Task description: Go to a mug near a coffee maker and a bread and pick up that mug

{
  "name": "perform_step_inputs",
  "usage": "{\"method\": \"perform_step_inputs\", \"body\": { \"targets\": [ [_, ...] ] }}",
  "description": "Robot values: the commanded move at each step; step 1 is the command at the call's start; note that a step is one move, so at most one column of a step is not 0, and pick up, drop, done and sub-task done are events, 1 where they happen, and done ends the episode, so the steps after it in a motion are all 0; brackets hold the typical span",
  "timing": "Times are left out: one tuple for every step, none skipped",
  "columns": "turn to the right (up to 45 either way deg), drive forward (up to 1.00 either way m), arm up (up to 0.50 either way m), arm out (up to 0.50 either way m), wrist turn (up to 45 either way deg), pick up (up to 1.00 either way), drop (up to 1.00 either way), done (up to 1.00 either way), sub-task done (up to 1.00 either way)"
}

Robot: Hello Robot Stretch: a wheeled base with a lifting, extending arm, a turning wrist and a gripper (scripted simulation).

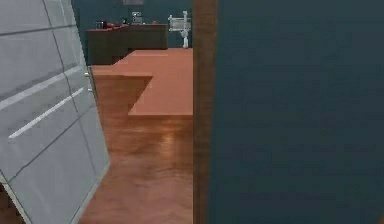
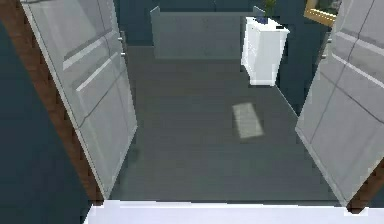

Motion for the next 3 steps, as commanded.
{"method": "perform_step_inputs", "body": {
  "targets": [
    [0.0, 0.20, 0.00, 0.00, 0.0, 0.00, 0.00, 0.00, 0.00],
    [-39.0, 0.00, 0.00, 0.00, 0.0, 0.00, 0.00, 0.00, 0.00],
    [0.0, 0.45, 0.00, 0.00, 0.0, 0.00, 0.00, 0.00, 0.00]
  ]
}}
